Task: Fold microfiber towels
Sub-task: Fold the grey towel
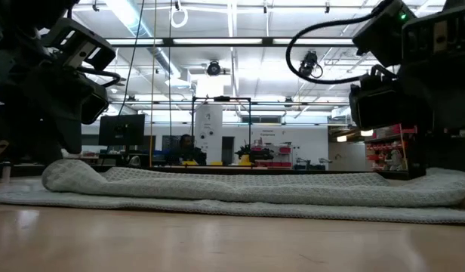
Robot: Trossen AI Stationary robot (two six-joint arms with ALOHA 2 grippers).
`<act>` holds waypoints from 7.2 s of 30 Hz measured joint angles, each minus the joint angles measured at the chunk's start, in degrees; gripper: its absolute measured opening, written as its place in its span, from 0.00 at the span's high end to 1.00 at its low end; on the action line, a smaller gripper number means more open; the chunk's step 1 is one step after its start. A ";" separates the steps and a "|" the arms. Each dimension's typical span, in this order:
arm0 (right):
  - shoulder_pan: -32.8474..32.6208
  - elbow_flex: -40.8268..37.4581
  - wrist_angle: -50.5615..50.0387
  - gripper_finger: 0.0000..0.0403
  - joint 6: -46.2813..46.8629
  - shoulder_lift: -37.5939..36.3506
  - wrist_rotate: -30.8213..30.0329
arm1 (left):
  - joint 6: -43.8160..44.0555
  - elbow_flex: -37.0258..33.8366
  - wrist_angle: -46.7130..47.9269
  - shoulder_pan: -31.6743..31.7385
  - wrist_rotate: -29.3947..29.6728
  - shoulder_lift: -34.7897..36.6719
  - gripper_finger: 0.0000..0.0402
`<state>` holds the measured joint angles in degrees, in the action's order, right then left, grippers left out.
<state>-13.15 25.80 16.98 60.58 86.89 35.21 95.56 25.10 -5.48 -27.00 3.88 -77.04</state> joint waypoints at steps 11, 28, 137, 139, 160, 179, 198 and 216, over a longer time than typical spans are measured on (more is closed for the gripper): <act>-0.63 0.00 1.50 0.51 1.10 0.00 -3.87 | 0.05 0.00 1.62 0.00 0.30 -0.02 0.69; -5.05 0.00 1.50 0.84 2.69 0.00 -12.07 | 1.10 0.00 2.52 0.00 3.09 -0.04 0.69; 21.54 10.88 -21.33 0.30 -25.99 0.02 10.37 | -37.89 3.30 11.29 36.25 -21.41 6.69 0.63; 22.98 10.88 -23.23 0.30 -27.99 0.02 11.08 | -39.74 3.28 13.69 37.75 -22.55 6.69 0.63; 26.38 10.88 -30.98 0.31 -37.52 2.45 10.85 | -39.99 3.23 4.51 39.67 -32.22 -4.24 0.63; 25.27 10.88 -30.08 0.37 -39.26 6.03 9.39 | -42.20 3.23 5.79 41.26 -30.03 -4.74 0.63; 28.03 10.88 -30.41 0.27 -41.01 6.02 9.58 | -41.54 3.37 0.16 42.91 -38.09 -13.98 0.63; 26.02 10.88 -30.67 0.32 -41.00 6.01 10.78 | -39.77 3.19 -5.36 39.67 -43.58 -14.94 0.63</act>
<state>12.87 36.69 -13.69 19.57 92.90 46.00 55.79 28.29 -10.84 12.67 -39.70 -91.98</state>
